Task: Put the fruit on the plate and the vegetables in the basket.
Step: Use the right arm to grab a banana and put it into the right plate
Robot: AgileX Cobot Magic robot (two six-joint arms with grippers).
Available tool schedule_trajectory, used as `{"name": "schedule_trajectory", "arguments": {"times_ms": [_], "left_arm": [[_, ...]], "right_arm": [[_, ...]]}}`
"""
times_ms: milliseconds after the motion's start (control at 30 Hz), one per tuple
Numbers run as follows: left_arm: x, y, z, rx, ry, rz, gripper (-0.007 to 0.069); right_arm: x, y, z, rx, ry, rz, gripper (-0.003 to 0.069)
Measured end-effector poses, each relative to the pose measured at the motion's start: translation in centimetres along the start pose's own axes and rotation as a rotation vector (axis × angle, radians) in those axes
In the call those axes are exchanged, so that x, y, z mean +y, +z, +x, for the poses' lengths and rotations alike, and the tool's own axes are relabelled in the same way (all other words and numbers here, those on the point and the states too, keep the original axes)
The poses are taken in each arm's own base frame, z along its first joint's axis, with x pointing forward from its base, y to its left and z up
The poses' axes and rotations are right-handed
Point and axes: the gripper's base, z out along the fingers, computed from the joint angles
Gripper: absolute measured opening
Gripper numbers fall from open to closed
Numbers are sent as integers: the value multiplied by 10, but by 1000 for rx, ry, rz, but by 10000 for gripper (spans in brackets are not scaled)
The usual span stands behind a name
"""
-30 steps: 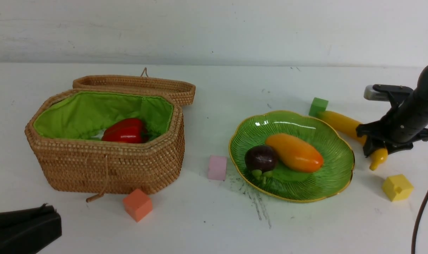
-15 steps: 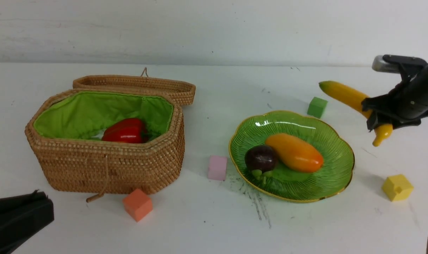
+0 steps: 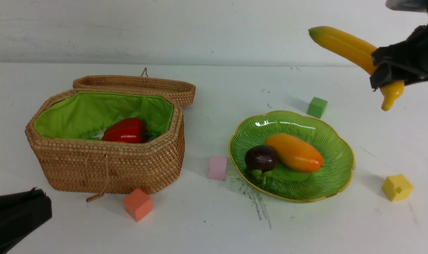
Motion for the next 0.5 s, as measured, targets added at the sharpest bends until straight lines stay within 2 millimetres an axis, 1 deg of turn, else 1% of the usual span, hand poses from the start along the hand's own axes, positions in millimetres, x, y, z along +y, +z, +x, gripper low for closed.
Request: {"name": "schedule_trajectory", "arguments": {"times_ms": [33, 67, 100, 133, 167, 200, 233, 267, 300, 333, 400, 500], "left_arm": [[0, 0, 0, 0, 3, -3, 14], [0, 0, 0, 0, 4, -4, 14], [1, 0, 0, 1, 10, -8, 15], [1, 0, 0, 1, 10, -8, 15], [1, 0, 0, 2, 14, -11, 15], [1, 0, 0, 3, 16, -11, 17], [1, 0, 0, 3, 16, -11, 18], [1, 0, 0, 3, 16, -11, 18], [1, 0, 0, 3, 16, -11, 18], [1, 0, 0, 3, 16, -11, 18], [1, 0, 1, 10, 16, -7, 20], [0, 0, 2, 20, 16, 0, 22]], "right_arm": [[12, -2, 1, 7, -25, -20, 323], [12, -2, 1, 7, -25, -20, 323], [30, 1, 3, 25, -66, -53, 323], [32, 1, 3, 28, -70, -56, 323], [45, 9, 5, 44, -98, -78, 323], [46, 10, 5, 46, -101, -80, 323], [55, 22, 7, 66, -120, -92, 323], [57, 31, 9, 78, -131, -88, 323], [57, 44, 10, 93, -148, -70, 323], [56, 47, 10, 97, -151, -66, 323], [44, 79, 12, 132, -158, 22, 323], [30, 112, 17, 169, -135, 106, 323]]}}
